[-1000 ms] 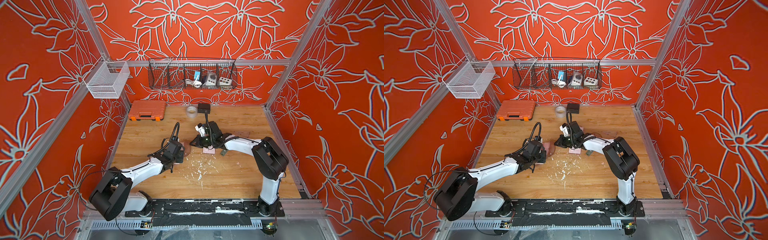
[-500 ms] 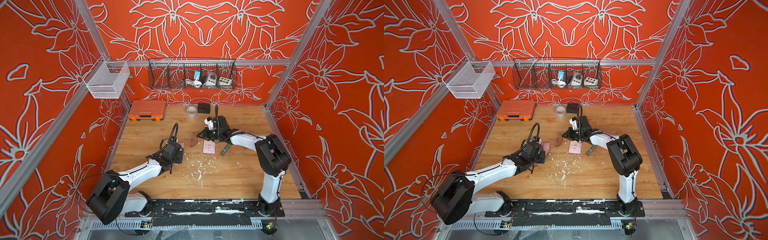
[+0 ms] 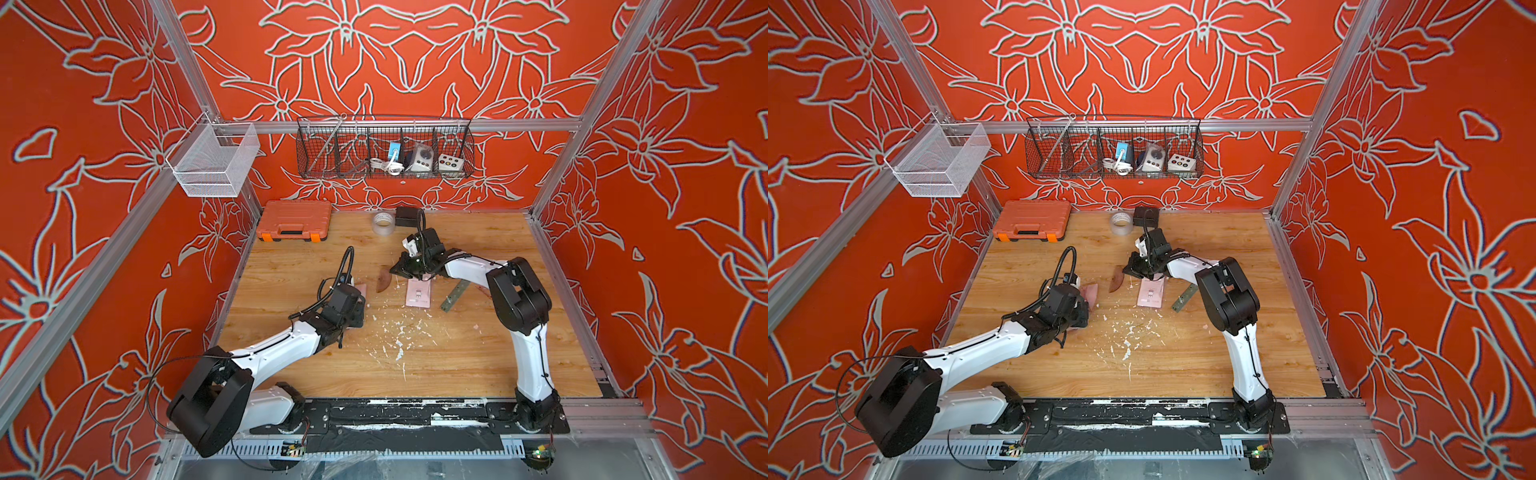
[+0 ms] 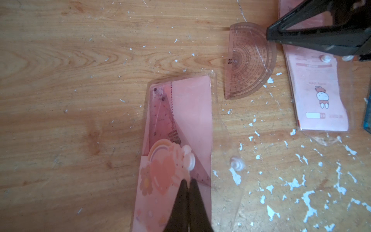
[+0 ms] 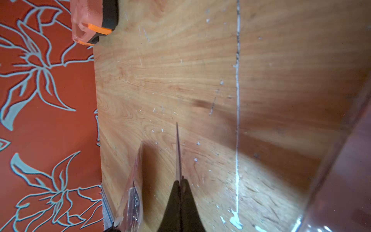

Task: Open the ruler set and take out the ruler
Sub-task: Place the ruler at the center of the board, then place the ruler set bag at the center of the board.

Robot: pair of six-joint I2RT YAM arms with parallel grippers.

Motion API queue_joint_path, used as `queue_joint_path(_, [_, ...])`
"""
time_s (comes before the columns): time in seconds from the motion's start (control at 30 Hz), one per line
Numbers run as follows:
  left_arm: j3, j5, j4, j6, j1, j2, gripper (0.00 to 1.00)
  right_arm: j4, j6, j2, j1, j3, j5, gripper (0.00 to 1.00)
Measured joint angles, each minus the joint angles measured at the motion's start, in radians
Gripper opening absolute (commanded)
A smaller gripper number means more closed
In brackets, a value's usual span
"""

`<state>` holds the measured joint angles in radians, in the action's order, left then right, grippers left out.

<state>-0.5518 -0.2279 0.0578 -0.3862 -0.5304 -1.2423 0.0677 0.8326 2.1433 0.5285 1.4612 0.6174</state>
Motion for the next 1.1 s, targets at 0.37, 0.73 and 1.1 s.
queue_joint_path(0.37, [0.005,0.001,0.0,0.0,0.0,0.0,0.0,0.106,-0.048,0.008,-0.037,0.051,-0.023,0.3])
queue_joint_path(0.73, [0.006,0.014,-0.022,0.003,0.0,0.0,0.0,-0.057,-0.066,-0.225,0.011,-0.196,0.054,0.25])
queue_joint_path(1.1, [0.03,0.048,-0.071,0.017,0.0,0.001,0.0,-0.202,-0.015,-0.255,0.246,-0.261,0.098,0.21])
